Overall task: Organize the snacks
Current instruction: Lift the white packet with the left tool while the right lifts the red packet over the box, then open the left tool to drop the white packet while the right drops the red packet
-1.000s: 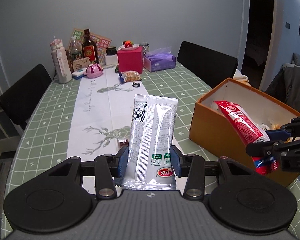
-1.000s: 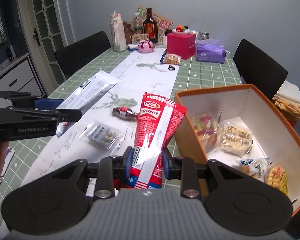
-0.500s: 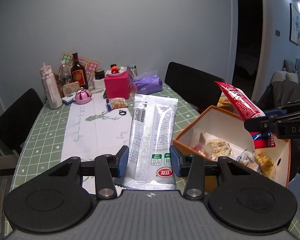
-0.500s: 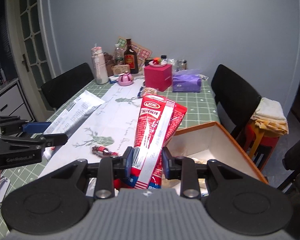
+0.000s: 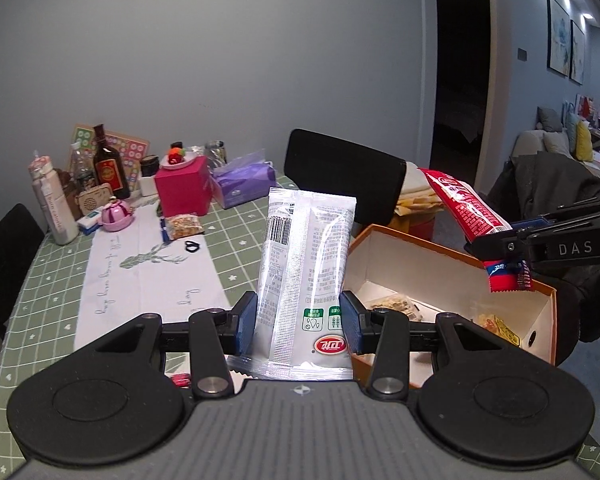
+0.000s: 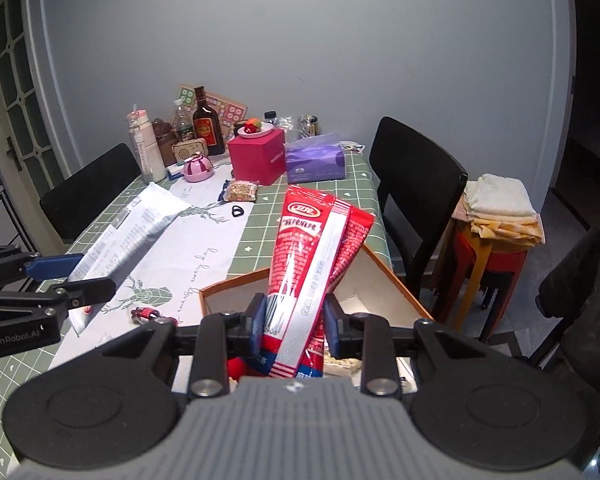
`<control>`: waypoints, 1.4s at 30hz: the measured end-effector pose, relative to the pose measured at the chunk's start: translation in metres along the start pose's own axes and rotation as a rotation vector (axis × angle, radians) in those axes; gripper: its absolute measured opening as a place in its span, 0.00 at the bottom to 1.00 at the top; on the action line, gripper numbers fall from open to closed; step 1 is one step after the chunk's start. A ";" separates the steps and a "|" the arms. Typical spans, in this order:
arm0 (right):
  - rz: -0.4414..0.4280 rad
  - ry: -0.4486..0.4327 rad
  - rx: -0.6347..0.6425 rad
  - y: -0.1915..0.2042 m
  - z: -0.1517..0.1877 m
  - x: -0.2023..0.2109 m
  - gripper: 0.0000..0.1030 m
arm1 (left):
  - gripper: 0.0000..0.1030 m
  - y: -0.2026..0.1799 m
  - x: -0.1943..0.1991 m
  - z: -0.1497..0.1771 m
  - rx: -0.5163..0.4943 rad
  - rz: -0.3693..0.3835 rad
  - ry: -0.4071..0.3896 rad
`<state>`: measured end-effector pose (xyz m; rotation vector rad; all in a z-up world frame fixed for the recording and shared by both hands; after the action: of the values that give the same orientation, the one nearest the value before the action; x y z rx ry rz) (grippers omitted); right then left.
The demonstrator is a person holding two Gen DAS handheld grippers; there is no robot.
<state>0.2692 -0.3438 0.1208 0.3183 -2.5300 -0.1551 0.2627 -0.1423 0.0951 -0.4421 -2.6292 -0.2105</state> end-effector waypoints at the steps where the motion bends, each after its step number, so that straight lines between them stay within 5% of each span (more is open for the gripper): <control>1: 0.003 0.004 -0.002 -0.003 0.001 -0.002 0.27 | 0.49 -0.003 -0.005 0.001 -0.001 0.006 0.004; 16: 0.049 0.112 -0.041 -0.045 0.035 -0.053 0.27 | 0.49 -0.051 -0.070 0.018 -0.099 0.080 0.097; 42: 0.039 0.263 -0.052 -0.053 0.070 -0.111 0.27 | 0.49 -0.097 -0.127 0.073 -0.275 0.191 0.339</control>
<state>0.3293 -0.3636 -0.0058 0.2511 -2.2661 -0.1532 0.3056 -0.2515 -0.0353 -0.6809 -2.2180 -0.5386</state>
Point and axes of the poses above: each gripper's, at about its wrist camera, not at the fingertips, and x roughly against the way its jaws point, y to its left, z to its underside, the point moved 4 cm from there along -x, roughly the way its jaws point, and after that the axes turned 8 degrees about -y, right-handed, at the moved point
